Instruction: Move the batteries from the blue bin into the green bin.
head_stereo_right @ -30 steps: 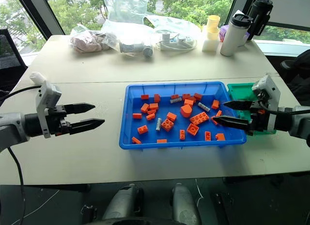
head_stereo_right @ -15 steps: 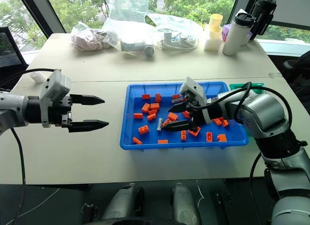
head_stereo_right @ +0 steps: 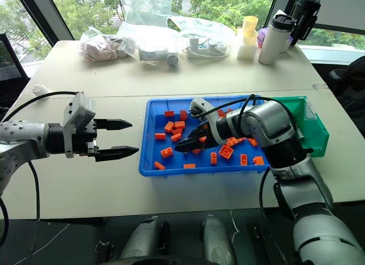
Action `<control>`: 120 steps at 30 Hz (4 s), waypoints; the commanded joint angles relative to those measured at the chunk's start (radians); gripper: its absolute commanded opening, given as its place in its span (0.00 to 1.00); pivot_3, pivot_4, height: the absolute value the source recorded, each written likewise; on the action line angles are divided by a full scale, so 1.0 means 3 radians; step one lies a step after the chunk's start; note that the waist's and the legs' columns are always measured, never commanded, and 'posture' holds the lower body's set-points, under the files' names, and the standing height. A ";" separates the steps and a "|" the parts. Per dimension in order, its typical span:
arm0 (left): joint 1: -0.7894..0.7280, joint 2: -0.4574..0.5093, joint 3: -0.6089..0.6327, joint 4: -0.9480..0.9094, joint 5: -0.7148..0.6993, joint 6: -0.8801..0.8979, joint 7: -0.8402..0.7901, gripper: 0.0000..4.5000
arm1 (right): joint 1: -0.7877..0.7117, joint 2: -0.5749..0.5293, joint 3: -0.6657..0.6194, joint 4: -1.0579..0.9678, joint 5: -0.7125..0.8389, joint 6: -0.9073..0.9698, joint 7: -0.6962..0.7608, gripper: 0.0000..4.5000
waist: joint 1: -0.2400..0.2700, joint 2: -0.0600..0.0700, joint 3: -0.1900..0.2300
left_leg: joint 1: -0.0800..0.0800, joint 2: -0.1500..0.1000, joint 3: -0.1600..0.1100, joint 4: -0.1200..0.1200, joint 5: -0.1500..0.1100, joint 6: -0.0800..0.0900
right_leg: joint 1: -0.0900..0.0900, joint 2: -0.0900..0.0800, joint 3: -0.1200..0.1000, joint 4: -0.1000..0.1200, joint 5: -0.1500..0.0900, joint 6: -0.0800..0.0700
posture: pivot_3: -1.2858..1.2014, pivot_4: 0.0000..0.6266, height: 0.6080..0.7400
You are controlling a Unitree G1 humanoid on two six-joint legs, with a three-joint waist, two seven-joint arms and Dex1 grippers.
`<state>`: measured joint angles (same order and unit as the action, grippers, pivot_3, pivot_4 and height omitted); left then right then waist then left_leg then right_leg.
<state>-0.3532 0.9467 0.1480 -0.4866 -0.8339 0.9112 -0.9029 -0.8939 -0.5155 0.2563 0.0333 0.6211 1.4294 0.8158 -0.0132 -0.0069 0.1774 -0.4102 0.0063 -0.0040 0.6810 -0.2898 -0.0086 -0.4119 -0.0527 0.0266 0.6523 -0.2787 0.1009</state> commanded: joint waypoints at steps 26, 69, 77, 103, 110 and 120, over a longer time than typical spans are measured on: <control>-0.0153 -0.0263 -0.0046 -0.0070 -0.0082 0.0043 0.0318 1.00 | -0.0094 0.0096 0.0523 0.0215 -0.0312 -0.0091 -0.0174 0.99 | -0.0014 -0.0001 -0.0001 | 0.0001 -0.0010 0.0000 0.0000 0.0000 0.0000 | 0.0001 -0.0010 -0.0002 0.0000 0.0000 0.0001 | 0.52 0.24 1.00; -0.0932 -0.0788 -0.1300 0.0733 0.1042 -0.0868 -0.0252 1.00 | 0.1330 -0.1299 -0.1594 -0.0673 -0.1214 -0.1793 -0.0656 0.01 | 0.0068 0.0004 0.0000 | 0.0001 -0.0032 0.0006 -0.0003 -0.0001 0.0003 | 0.0010 -0.0024 -0.0003 -0.0012 -0.0001 0.0002 | 0.52 0.24 1.00; -0.1167 -0.1147 -0.1325 0.1133 0.1216 -0.1120 -0.0436 1.00 | 0.1853 -0.1069 -0.2109 -0.0545 -0.1233 -0.2028 -0.1055 0.01 | 0.0012 0.0005 0.0000 | 0.0004 -0.0027 0.0005 0.0002 0.0000 0.0004 | 0.0011 -0.0014 0.0000 -0.0005 0.0000 0.0004 | 0.52 0.24 1.00; -0.1099 -0.0995 -0.0881 0.0970 0.1053 -0.0808 -0.0515 1.00 | 0.1657 -0.1319 -0.2519 -0.0037 -0.0884 -0.1761 -0.1239 0.01 | 0.0006 0.0006 0.0000 | 0.0004 -0.0025 0.0001 0.0001 0.0000 0.0004 | 0.0013 -0.0014 -0.0001 -0.0006 -0.0001 0.0005 | 0.52 0.24 1.00; -0.1162 -0.0986 -0.0848 0.1023 0.1073 -0.0830 -0.0502 1.00 | 0.1562 -0.1404 -0.2374 0.0240 -0.0979 -0.1831 -0.1203 0.80 | -0.0003 0.0007 0.0000 | 0.0005 -0.0023 0.0002 0.0001 0.0000 0.0004 | 0.0013 -0.0012 -0.0001 -0.0005 -0.0001 0.0005 | 0.52 0.24 1.00; -0.1239 -0.0812 -0.0541 0.1284 0.1000 -0.0786 -0.0505 1.00 | 0.0810 -0.1179 -0.1894 -0.0257 -0.0504 -0.1916 -0.0653 0.99 | -0.0043 0.0009 0.0001 | 0.0007 -0.0017 0.0003 0.0001 0.0000 0.0003 | 0.0010 -0.0004 0.0002 0.0000 -0.0001 0.0005 | 0.52 0.24 1.00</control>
<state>-0.7038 0.6792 -0.0635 -0.0907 -0.5124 0.6723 -1.0433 -0.6201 -0.8828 -0.3474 0.0144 0.4194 0.8468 0.5700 -0.0261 -0.0043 0.1776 -0.4081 0.0020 -0.0039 0.6813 -0.2898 -0.0076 -0.4089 -0.0529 0.0270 0.6523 -0.2789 0.1025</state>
